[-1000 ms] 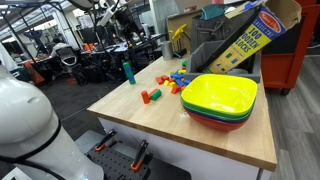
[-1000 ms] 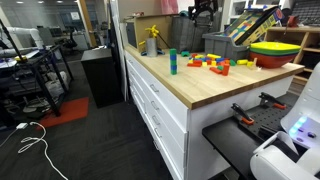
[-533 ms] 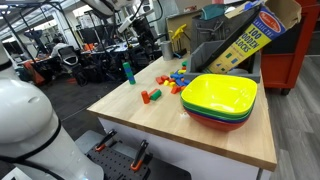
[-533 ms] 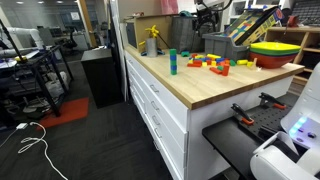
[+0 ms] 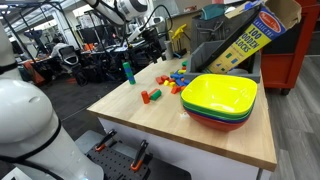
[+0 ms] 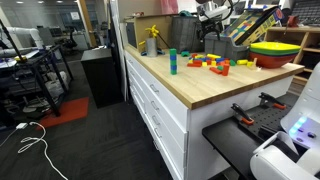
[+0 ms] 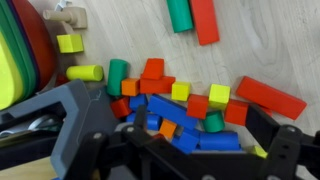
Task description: Move the red and yellow blocks to the left
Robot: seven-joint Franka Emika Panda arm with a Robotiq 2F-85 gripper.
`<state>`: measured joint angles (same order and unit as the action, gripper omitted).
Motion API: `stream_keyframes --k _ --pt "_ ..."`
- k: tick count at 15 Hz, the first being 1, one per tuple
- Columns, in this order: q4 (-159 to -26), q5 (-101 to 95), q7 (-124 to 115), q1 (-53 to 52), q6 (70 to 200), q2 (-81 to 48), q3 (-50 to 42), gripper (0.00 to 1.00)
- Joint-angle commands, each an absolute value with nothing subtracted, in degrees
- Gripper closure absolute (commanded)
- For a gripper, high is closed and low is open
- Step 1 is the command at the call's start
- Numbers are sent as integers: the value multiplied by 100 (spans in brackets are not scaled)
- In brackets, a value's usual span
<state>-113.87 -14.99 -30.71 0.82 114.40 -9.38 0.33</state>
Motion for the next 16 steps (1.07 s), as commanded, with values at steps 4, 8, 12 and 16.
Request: stream_keyframes --k 4,8,12,16 --pt "-11379 -1467 -3054 -26 11433 -999 -126 0" --pt "-11050 -1210 -2984 42 11328 -1493 -180 0" --pt "-10691 -687 -2942 135 11229 -2001 -353 0" --pt "-10205 -19 -2804 262 11104 -2494 -488 0"
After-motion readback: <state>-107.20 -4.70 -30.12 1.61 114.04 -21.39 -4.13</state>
